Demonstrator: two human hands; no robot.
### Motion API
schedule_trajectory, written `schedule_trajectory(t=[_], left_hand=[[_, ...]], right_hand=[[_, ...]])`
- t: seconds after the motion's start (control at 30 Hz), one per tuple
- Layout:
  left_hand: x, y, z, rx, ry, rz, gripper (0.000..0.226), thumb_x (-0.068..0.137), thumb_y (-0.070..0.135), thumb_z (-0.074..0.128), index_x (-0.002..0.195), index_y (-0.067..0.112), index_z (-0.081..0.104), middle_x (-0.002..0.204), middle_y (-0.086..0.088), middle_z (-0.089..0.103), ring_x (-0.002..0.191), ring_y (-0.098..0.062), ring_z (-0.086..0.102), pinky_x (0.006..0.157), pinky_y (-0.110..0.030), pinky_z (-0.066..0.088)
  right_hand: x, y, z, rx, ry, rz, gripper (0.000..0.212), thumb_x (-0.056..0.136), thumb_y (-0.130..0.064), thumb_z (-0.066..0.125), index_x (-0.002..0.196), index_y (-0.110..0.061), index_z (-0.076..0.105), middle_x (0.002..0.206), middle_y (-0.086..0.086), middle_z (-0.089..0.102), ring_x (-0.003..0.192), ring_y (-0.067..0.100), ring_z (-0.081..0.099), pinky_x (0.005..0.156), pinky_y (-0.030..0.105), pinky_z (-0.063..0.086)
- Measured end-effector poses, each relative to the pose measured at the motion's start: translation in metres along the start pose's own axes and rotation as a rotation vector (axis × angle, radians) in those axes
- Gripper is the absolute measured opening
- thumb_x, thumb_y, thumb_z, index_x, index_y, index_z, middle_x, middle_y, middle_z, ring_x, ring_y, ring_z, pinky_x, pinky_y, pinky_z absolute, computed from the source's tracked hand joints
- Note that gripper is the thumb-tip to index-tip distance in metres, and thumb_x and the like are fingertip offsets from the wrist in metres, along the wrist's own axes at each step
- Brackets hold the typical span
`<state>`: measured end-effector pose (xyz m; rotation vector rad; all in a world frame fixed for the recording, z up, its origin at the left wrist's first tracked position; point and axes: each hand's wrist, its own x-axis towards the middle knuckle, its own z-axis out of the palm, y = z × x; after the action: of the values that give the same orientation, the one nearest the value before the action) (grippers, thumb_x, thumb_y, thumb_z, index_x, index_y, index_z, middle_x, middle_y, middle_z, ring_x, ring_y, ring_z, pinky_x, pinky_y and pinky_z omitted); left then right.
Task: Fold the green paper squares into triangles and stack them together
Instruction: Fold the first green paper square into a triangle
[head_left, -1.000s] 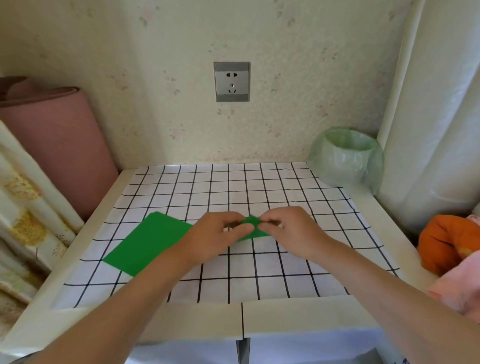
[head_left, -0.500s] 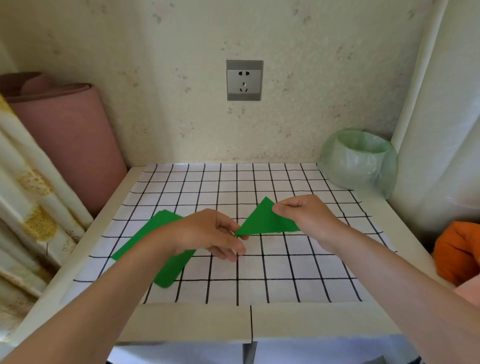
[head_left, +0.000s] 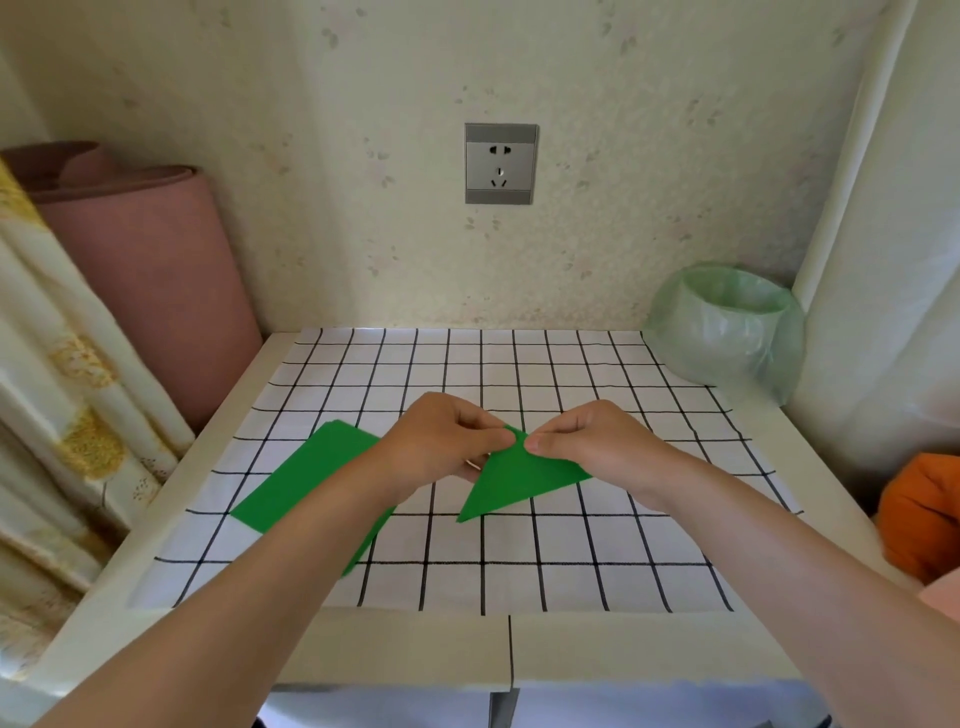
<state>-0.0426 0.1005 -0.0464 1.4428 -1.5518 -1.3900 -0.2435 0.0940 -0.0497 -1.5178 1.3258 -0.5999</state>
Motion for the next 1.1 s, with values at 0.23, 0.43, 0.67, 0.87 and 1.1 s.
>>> schedule_trajectory(t=[0.23, 0.43, 0.67, 0.87, 1.1], left_hand=[[-0.001, 0.004, 0.003, 0.039, -0.015, -0.004, 0.01, 0.086, 0.013, 0.07, 0.091, 0.004, 0.072, 0.082, -0.013, 0.075, 0.073, -0.022, 0.073, 0.07, -0.033, 0.061], [0.002, 0.004, 0.004, 0.038, 0.027, 0.027, 0.014, 0.086, 0.017, 0.073, 0.087, 0.003, 0.072, 0.081, -0.014, 0.075, 0.075, -0.023, 0.073, 0.071, -0.034, 0.061], [-0.004, -0.001, -0.004, -0.025, -0.235, -0.113, 0.021, 0.095, 0.015, 0.06, 0.103, -0.003, 0.07, 0.096, -0.018, 0.074, 0.092, -0.029, 0.072, 0.083, -0.038, 0.059], [-0.004, 0.0, -0.005, 0.041, -0.192, -0.105, 0.016, 0.089, 0.012, 0.068, 0.099, 0.0, 0.07, 0.092, -0.015, 0.075, 0.087, -0.024, 0.074, 0.08, -0.035, 0.059], [0.0, 0.002, 0.008, 0.09, 0.058, 0.078, 0.009, 0.089, 0.018, 0.069, 0.087, 0.01, 0.073, 0.082, -0.009, 0.076, 0.077, -0.02, 0.073, 0.069, -0.031, 0.061]], right_hand=[[0.0, -0.005, 0.004, -0.033, 0.053, -0.05, 0.006, 0.085, -0.021, 0.073, 0.084, -0.021, 0.079, 0.082, -0.008, 0.076, 0.08, 0.002, 0.066, 0.074, 0.019, 0.047], [0.001, -0.005, 0.009, -0.108, 0.089, -0.082, 0.014, 0.087, -0.022, 0.067, 0.078, -0.023, 0.078, 0.081, -0.005, 0.075, 0.076, 0.002, 0.065, 0.075, 0.022, 0.05], [0.003, -0.003, 0.0, -0.019, 0.215, -0.11, 0.014, 0.091, -0.025, 0.065, 0.084, -0.023, 0.077, 0.083, -0.012, 0.074, 0.084, 0.003, 0.066, 0.073, 0.02, 0.045], [0.0, -0.005, 0.001, 0.007, 0.173, -0.091, 0.011, 0.088, -0.025, 0.069, 0.083, -0.021, 0.078, 0.085, -0.006, 0.075, 0.081, 0.006, 0.065, 0.075, 0.022, 0.048], [-0.005, -0.01, 0.006, -0.06, 0.105, -0.103, 0.012, 0.088, -0.023, 0.068, 0.082, -0.022, 0.078, 0.081, -0.004, 0.075, 0.071, -0.001, 0.063, 0.071, 0.018, 0.048]])
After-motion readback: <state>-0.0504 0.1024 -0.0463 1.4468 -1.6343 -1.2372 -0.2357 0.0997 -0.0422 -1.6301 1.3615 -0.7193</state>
